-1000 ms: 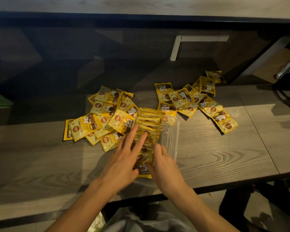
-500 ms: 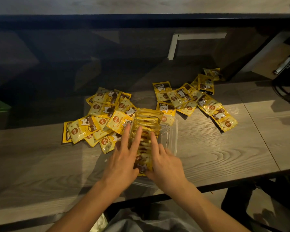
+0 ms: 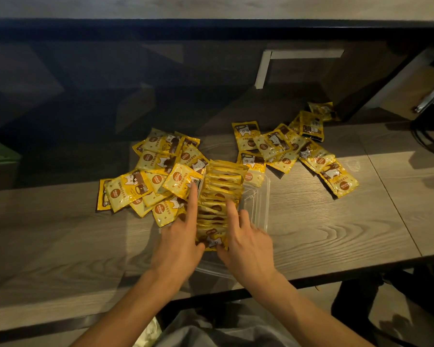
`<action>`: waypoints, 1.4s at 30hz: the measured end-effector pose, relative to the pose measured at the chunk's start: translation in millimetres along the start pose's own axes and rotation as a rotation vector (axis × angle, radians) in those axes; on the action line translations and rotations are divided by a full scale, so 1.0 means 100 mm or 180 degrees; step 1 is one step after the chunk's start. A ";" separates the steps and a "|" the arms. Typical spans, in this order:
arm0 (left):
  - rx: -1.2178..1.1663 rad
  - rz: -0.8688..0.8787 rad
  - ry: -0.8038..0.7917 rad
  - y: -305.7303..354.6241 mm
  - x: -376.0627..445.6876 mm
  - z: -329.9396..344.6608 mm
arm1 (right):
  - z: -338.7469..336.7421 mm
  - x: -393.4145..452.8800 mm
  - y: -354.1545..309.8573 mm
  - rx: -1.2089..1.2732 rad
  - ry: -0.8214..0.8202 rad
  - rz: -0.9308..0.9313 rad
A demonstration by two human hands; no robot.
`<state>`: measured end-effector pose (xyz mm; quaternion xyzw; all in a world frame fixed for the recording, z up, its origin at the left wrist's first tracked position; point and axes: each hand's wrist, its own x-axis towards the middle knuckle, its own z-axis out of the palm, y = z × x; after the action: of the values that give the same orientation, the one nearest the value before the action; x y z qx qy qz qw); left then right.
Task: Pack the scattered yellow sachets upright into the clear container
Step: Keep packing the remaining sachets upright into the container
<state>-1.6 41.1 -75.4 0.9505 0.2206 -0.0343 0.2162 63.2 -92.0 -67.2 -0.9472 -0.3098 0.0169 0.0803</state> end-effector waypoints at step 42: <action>-0.0049 0.0680 -0.0001 0.11 0.09 -0.19 | -0.25 -0.02 0.19 0.0364 -0.0411 -0.0360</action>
<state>10.8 43.9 -55.4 0.9669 0.1182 -0.0095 0.2259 74.8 -112.2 -45.9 -0.9190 -0.3658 0.0911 0.1150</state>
